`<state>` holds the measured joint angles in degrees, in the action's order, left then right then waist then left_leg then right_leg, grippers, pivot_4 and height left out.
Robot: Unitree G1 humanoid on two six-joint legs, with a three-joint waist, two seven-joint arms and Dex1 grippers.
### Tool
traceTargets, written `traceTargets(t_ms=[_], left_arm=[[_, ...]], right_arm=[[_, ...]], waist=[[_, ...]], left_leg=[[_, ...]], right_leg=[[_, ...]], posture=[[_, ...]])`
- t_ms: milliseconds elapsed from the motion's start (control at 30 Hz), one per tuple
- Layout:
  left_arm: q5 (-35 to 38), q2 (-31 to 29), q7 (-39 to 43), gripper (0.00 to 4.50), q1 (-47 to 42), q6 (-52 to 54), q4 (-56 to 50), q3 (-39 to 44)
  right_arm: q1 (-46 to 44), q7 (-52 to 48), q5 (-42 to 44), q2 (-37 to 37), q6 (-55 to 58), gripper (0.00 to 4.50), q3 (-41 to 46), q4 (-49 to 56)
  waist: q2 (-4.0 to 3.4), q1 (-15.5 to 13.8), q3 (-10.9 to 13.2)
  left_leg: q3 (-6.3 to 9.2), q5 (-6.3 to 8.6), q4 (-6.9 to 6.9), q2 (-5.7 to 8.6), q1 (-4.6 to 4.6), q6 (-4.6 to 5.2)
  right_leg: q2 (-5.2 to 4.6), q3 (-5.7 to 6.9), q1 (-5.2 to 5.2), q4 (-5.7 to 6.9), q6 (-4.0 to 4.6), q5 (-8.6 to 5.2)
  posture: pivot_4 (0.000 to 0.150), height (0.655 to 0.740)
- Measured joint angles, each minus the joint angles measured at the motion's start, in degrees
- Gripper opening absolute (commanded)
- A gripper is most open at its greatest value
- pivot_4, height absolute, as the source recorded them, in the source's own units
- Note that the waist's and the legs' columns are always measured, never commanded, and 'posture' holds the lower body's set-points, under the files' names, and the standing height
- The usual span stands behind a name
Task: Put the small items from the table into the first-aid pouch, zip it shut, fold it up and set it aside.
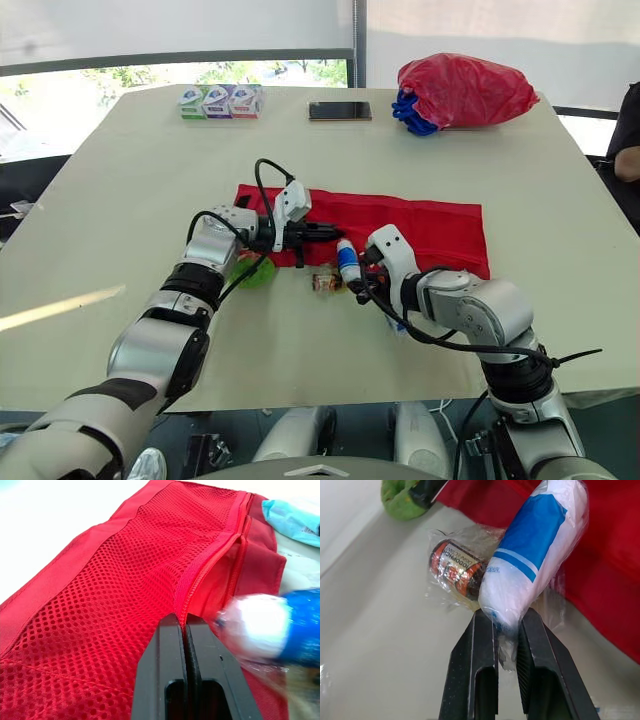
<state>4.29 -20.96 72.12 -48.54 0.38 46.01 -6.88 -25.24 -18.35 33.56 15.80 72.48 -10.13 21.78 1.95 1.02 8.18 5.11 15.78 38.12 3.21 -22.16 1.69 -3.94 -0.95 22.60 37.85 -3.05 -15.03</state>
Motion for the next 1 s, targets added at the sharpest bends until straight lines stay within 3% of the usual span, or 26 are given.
traceTargets(t_ms=[367, 1000], left_arm=[[1.0, -0.9, -1.0, 0.0, 5.2, 3.4, -10.3, 0.5], [2.6, -1.0, -0.5, 0.0, 7.3, 2.9, -12.1, -0.5]], right_arm=[[-5.6, 0.2, -8.8, -3.9, -10.7, 0.01, -4.6, -12.6], [-10.5, -0.3, -19.6, -9.0, -23.8, 0.01, -5.5, -25.9]], waist=[[-0.1, 0.4, -0.1], [-0.13, 0.5, -0.1]], left_leg=[[-0.01, 0.0, -0.03, 0.01, 0.07, -0.02], [0.0, -0.01, -0.04, 0.03, 0.06, -0.04]], right_leg=[[-0.02, -0.03, 0.0, 0.03, 0.0, 0.0], [-0.05, -0.01, 0.02, 0.0, 0.01, 0.01]], posture=[[0.15, 0.74], [0.15, 0.74]])
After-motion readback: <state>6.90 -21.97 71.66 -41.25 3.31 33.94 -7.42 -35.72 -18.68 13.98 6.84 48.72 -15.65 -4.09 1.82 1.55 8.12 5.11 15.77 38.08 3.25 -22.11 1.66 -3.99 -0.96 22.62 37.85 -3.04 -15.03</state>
